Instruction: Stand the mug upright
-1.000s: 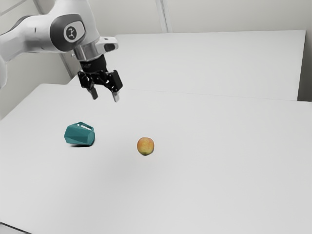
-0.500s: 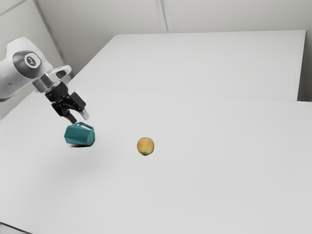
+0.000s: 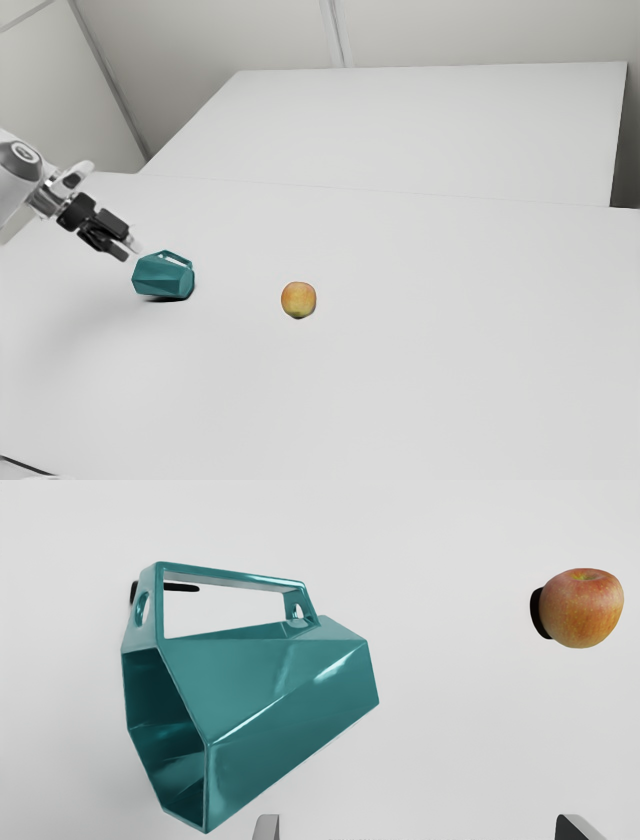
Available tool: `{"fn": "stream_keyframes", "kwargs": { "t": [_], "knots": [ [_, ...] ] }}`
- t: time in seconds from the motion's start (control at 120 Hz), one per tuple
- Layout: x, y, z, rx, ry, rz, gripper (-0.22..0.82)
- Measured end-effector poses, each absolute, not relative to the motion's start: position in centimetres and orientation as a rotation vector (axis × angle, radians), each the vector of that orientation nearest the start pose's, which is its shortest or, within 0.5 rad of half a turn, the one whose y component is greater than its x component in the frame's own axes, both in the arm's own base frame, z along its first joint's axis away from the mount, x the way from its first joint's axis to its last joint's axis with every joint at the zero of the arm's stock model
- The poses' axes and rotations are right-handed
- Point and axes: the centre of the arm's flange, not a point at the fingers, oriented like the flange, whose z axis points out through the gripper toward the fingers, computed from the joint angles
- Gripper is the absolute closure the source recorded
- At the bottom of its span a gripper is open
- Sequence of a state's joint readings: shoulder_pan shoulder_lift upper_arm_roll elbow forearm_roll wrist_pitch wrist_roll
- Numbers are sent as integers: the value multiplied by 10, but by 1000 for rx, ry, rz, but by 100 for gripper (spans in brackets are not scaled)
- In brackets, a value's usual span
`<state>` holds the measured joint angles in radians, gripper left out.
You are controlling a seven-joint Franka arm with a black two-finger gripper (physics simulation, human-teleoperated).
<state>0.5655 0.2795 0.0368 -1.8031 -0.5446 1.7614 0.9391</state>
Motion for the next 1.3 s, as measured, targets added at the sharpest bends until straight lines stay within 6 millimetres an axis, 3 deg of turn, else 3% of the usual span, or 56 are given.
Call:
{"fn": "stream_keyframes", "kwargs": {
  "t": [0.183,0.467,0.867,1.025,1.3],
  "knots": [
    [531,326,352,2497,-231,166,0],
    [532,344,314,2417,-269,164,0],
    [545,337,292,2300,-327,198,1],
    [543,331,285,2233,-329,196,15],
    [539,329,287,2192,-349,201,58]
  ]
}}
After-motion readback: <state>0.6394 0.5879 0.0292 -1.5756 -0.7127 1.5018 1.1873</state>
